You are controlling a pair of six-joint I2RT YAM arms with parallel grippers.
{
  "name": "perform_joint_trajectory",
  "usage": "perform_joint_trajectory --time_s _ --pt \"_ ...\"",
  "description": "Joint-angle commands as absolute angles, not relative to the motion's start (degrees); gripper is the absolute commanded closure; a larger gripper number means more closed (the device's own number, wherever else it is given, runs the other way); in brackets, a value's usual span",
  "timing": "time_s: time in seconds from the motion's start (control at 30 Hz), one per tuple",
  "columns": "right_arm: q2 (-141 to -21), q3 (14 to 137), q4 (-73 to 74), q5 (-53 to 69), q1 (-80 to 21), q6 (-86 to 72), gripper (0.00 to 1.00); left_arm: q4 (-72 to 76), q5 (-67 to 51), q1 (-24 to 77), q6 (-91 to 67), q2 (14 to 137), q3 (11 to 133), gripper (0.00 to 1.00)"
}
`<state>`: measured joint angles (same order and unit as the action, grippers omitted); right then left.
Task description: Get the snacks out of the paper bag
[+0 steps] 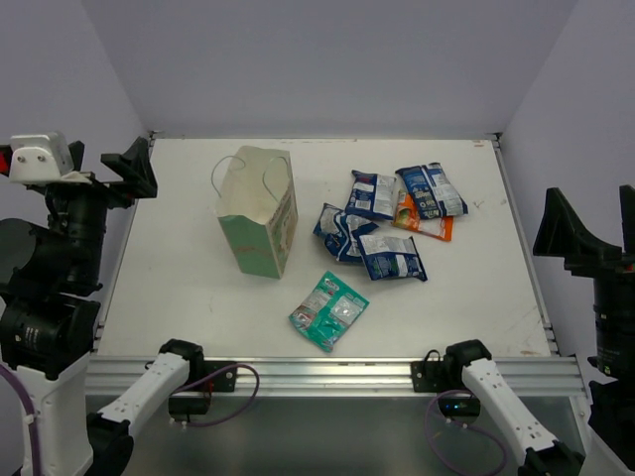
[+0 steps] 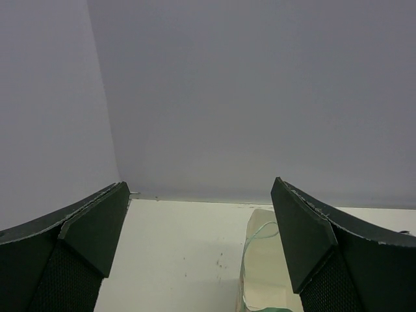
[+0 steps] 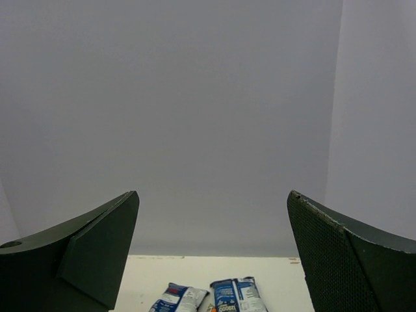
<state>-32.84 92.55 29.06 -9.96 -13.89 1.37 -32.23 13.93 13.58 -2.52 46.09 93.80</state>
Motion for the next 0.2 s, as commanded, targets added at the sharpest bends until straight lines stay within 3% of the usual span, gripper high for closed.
perform_joint_trajectory --time_s 0.0,0.17 --pt "-33.49 92.99 27.42 -10.63 -14.41 2.37 0.01 -29.71 13.98 13.97 -3.87 45.88 92.29 0.00" --pt "-33.31 92.46 27.33 -10.37 -14.41 2.11 0.01 -29.80 13.01 13.97 -4.39 46.41 91.67 0.00"
